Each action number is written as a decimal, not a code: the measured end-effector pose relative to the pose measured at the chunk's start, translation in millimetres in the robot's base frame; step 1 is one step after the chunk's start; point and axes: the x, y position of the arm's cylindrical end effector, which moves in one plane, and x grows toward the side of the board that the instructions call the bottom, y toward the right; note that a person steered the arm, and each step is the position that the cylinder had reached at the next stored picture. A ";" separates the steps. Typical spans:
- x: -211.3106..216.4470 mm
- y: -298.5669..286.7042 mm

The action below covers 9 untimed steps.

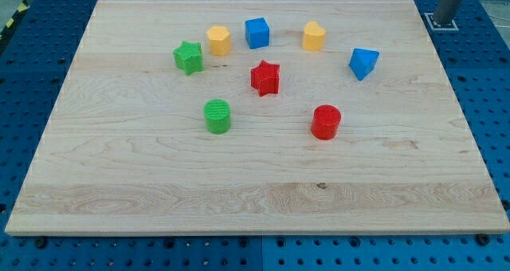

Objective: Move your arm above the red circle

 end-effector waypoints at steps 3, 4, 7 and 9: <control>25.3 -22.9; 44.8 -46.9; 136.2 -58.4; 185.0 -148.1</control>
